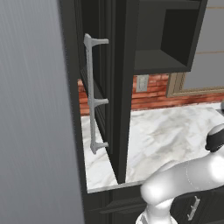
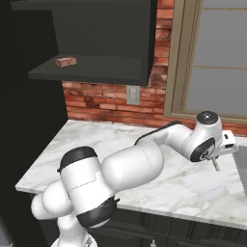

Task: Locate and retrieve the bar soap and dish brush from the cabinet. Place them next to the sink.

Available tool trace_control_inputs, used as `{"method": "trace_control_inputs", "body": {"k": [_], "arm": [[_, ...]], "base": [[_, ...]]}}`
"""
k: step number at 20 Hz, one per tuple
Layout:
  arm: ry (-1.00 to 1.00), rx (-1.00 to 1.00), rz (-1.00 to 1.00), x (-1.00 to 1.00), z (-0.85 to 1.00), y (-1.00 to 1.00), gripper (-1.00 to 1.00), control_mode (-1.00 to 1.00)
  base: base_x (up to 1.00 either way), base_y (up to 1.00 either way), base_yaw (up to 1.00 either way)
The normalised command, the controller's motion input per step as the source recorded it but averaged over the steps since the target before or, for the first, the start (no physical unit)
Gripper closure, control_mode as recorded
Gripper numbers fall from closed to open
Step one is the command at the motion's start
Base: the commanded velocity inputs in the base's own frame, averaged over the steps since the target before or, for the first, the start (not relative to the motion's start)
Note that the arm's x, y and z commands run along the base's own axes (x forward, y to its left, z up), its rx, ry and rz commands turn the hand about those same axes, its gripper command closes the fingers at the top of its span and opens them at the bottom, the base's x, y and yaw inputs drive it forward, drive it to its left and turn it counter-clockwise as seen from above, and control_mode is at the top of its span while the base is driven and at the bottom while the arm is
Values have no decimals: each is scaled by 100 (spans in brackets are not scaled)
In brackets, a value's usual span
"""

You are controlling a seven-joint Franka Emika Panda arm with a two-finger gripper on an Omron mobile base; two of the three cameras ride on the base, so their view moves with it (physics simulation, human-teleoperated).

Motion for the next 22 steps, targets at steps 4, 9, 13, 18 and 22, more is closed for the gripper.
{"method": "trace_control_inputs", "body": {"k": [4, 9, 13, 18, 22], "arm": [[1, 0, 6, 36, -34, -14, 100, -100], [0, 0, 6, 32, -30, -26, 100, -100], [0, 0, 8, 28, -34, -32, 100, -100], [2, 0, 7, 29, -29, -19, 100, -100], [0, 3, 9, 28, -18, -6, 100, -100]], "base": [[0, 0, 0], [0, 0, 0], [0, 0, 0], [0, 0, 0], [0, 0, 0]]}}
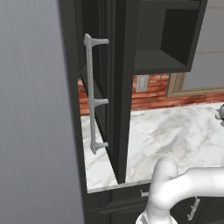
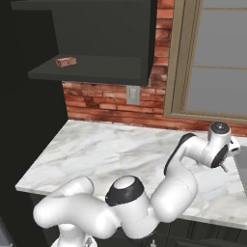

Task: Locate and retrieve the bar soap and dish brush from the cabinet. Place them next to the sink.

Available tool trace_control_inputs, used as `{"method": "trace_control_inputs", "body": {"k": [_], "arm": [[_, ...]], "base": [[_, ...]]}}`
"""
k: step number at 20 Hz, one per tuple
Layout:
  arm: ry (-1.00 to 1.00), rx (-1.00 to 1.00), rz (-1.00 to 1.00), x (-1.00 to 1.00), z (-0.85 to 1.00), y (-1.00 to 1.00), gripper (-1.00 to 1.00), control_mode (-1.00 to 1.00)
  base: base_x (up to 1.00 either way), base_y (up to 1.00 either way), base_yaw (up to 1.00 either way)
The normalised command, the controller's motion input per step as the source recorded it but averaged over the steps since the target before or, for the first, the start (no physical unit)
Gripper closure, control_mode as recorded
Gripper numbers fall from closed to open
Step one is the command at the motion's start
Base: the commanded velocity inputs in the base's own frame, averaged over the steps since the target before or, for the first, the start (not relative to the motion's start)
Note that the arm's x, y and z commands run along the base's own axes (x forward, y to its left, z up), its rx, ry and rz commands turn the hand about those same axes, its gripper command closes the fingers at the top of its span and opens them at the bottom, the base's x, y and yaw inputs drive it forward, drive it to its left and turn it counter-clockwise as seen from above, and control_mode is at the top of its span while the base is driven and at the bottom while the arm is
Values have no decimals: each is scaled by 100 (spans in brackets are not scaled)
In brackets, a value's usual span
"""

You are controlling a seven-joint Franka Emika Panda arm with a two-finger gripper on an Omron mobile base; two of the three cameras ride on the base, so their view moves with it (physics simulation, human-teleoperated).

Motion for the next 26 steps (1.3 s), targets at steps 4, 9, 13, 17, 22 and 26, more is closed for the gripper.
{"method": "trace_control_inputs", "body": {"k": [4, 9, 13, 17, 22, 26], "arm": [[0, 3, 9, 27, -19, -6, 100, -100], [1, 5, 8, 19, -25, -8, 100, -100], [0, 5, 7, 16, -25, -6, 100, -100], [0, 3, 7, 16, -23, -5, -100, -100], [0, 2, 7, 16, -20, -6, -100, -100], [0, 2, 7, 16, -18, -4, -100, -100]], "base": [[0, 0, 0], [0, 0, 0], [0, 0, 0], [0, 0, 0], [0, 0, 0], [0, 0, 0]]}}
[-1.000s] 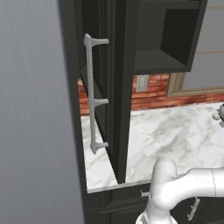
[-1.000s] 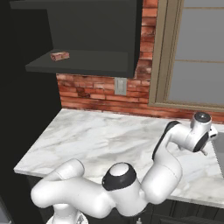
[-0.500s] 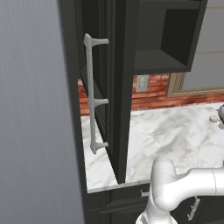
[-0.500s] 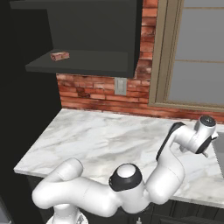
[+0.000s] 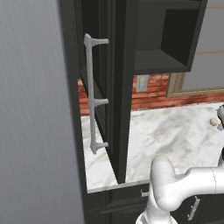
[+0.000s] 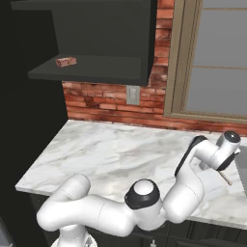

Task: Locate and retrieve the bar soap and dish brush from the cabinet. Place them next to the sink.

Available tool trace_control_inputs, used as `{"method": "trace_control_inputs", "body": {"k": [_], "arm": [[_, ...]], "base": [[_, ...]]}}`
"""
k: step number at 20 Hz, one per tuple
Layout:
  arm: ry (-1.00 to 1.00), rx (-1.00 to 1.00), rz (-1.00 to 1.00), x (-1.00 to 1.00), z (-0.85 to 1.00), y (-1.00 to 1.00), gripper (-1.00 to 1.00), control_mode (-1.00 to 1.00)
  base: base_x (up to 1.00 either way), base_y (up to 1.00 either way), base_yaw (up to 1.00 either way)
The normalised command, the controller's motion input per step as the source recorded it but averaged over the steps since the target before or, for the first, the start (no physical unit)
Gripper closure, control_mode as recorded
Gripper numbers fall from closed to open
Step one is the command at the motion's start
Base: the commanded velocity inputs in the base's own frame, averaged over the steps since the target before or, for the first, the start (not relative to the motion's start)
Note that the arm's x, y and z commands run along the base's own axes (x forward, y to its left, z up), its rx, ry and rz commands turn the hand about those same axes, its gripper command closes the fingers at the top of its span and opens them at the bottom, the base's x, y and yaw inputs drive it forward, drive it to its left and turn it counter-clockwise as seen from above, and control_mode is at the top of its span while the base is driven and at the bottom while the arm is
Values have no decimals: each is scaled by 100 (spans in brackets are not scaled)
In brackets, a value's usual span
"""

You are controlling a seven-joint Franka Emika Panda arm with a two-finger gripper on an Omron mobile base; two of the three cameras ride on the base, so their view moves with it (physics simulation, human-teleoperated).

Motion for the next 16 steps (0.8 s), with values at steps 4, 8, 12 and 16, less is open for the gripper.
{"method": "trace_control_inputs", "body": {"k": [4, 8, 12, 16], "arm": [[2, 0, 3, 5, -3, -1, -100, -100], [7, -6, 3, 0, 42, 18, -100, -100], [6, -6, -3, -26, 57, 28, -100, -100], [0, -10, -2, -77, 4, 49, -100, -100]], "base": [[0, 0, 0], [0, 0, 0], [0, 0, 0], [0, 0, 0]]}}
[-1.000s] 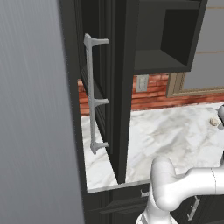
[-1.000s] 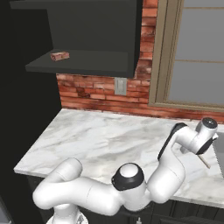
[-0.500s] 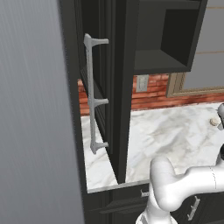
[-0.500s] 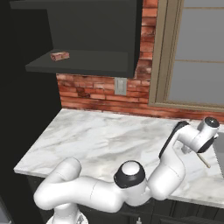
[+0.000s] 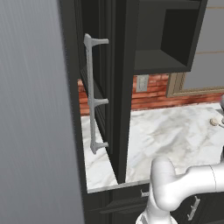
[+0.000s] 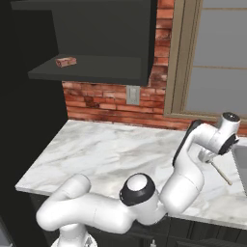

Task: Locate and retrieve the bar soap and dish brush from the cabinet. Place them next to the sink.

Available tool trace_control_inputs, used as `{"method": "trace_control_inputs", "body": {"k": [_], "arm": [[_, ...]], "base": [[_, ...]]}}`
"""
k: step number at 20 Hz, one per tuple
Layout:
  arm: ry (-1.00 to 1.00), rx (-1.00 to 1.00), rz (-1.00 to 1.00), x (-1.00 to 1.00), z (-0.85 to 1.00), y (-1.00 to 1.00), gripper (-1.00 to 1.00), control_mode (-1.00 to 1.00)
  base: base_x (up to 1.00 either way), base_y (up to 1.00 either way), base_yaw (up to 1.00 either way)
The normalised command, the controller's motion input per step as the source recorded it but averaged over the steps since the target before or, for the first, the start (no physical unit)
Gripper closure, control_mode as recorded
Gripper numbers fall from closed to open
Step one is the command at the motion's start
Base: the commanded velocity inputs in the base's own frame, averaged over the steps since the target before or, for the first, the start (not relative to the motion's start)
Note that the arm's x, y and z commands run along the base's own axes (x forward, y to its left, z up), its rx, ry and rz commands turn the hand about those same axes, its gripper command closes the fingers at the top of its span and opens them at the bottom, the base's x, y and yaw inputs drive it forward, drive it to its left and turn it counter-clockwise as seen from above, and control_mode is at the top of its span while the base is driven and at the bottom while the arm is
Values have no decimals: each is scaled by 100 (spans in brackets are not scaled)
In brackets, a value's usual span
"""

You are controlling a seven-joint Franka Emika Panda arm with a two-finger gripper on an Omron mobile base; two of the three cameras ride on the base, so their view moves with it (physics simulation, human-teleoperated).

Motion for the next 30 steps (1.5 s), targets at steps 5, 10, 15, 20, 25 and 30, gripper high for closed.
{"method": "trace_control_inputs", "body": {"k": [5, 10, 15, 20, 25, 30], "arm": [[1, -12, -4, -76, 0, 64, -100, -100], [2, -7, -14, -35, 10, 66, -100, -100], [-5, -1, -23, -18, 3, 53, -100, -100], [-8, 0, -39, -7, -6, 16, -100, -100], [-5, 0, -44, -18, -6, 0, -100, -100], [-8, 2, -43, -12, 7, 0, -100, -100]], "base": [[0, 0, 0], [0, 0, 0], [0, 0, 0], [0, 0, 0], [0, 0, 0], [0, 0, 0]]}}
